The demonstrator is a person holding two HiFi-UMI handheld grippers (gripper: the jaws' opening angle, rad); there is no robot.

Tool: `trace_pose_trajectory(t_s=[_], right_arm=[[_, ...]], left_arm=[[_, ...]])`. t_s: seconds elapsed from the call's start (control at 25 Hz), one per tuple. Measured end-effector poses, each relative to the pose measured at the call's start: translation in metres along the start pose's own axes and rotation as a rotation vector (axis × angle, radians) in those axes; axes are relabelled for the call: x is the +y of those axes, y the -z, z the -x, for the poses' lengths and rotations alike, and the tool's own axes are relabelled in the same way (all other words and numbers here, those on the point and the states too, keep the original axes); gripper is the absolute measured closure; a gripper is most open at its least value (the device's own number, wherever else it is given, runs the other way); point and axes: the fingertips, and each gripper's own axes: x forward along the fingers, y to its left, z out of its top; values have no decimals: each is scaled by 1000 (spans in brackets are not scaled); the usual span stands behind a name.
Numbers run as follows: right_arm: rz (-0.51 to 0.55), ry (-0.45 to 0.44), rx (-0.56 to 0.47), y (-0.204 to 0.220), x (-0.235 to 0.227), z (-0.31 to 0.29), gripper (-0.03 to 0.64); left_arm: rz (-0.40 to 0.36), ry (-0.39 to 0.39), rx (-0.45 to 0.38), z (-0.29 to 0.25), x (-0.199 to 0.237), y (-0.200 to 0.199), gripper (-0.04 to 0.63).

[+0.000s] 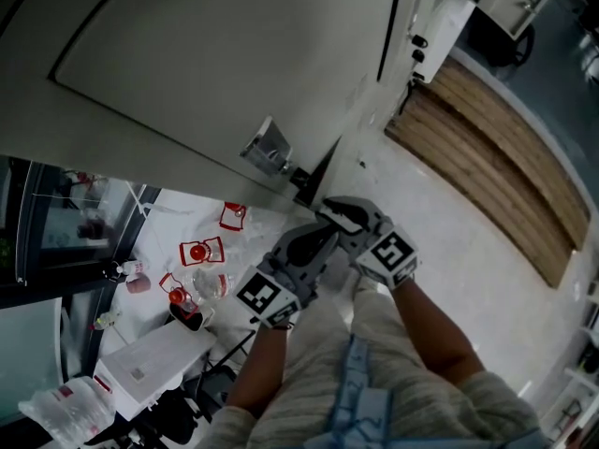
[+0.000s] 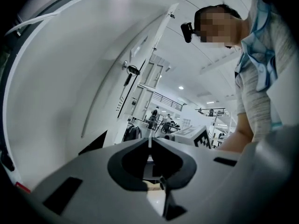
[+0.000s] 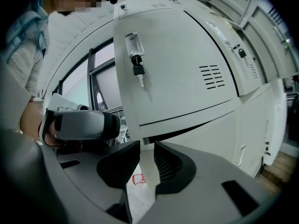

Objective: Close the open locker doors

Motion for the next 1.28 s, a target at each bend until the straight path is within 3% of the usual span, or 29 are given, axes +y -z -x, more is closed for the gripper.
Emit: trace_pose_trajectory(t_s=[0.32,0.72,1.12,1.28], right_arm=[[-18,30,-40,1,-5,-33,523],[-5,50,26,12,-2,-45,523],[6,86,13,2,1,-2,523],[5,131,-58,-15,-6,31,523]], left_arm=[[-13,-1,-2,20,10,1,592],[-30,15,16,32,10,2,592],[-51,46,0,21,-1,-8,592],[-53,69,7,5,-13,-16,592]])
